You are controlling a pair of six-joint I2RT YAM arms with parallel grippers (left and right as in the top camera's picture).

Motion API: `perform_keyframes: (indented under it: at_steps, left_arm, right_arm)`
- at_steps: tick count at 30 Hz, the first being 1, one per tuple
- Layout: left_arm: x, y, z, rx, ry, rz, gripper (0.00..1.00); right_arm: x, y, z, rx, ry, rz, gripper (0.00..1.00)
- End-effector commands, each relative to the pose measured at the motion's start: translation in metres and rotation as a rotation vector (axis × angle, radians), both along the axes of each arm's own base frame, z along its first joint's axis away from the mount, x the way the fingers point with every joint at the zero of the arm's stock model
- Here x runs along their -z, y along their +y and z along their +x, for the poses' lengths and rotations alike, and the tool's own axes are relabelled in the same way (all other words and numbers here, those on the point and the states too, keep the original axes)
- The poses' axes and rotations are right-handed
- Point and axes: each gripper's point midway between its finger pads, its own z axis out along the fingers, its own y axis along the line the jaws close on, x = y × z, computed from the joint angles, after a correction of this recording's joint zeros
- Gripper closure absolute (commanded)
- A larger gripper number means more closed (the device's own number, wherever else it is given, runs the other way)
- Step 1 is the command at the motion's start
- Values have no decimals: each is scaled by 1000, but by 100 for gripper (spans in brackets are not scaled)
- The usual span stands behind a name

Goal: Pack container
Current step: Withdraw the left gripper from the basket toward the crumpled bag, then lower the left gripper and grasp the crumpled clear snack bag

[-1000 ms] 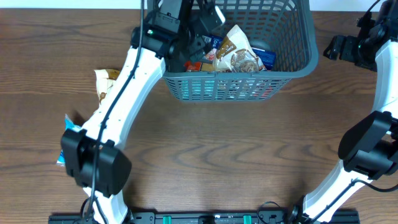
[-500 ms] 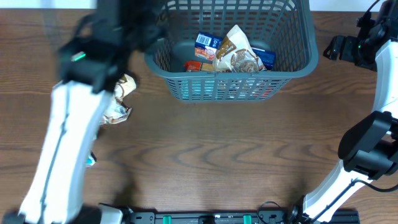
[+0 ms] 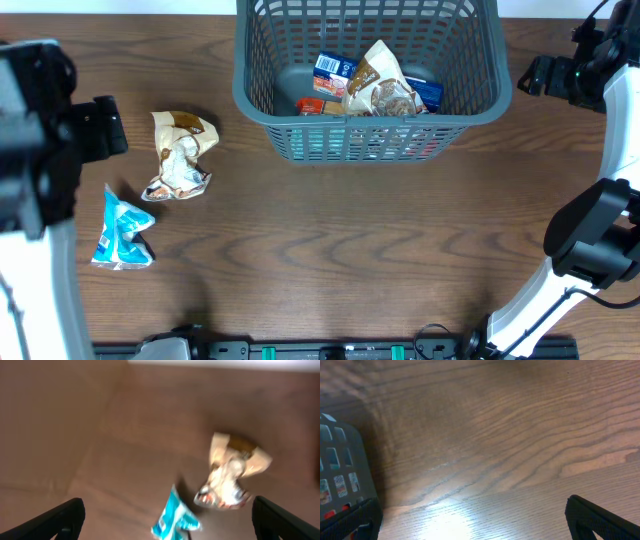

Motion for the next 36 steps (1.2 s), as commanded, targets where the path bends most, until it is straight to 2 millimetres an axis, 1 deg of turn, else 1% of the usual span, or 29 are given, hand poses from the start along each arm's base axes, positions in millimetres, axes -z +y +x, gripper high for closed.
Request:
perform_keyframes:
  at_steps: [1,5,9,12,15,20,25,31,36]
  left_arm:
    - [63,6,16,-50,123,-64,1]
    - [118,-8,48,38,160,-144,1]
    - [165,-15,75,87,230,-200,1]
    - [201,-17,87,93,307,-237,1]
    - [234,-24,91,104,380,-293,1]
    - [270,-39,94,101,445,-404,1]
    - [301,-41,94,95,510,-426,1]
    - [326,-46,95,132,557,-451,1]
    - [337,-47,95,129,576,-458,1]
  right_arm:
    - [-4,-1,-1,-10,-10,7,1]
    - [-3,0,-3,-10,-4,9,1]
    - [-2,0,-5,-10,5,13,1]
    - [-1,1,-7,-10,14,16,1]
    - [0,2,-9,-9,21,19,1]
    - [0,2,-8,-10,21,19,1]
    - [0,3,-8,-13,20,22,1]
    - [-1,3,-8,-13,19,22,1]
    - [-1,3,-8,-13,19,22,1]
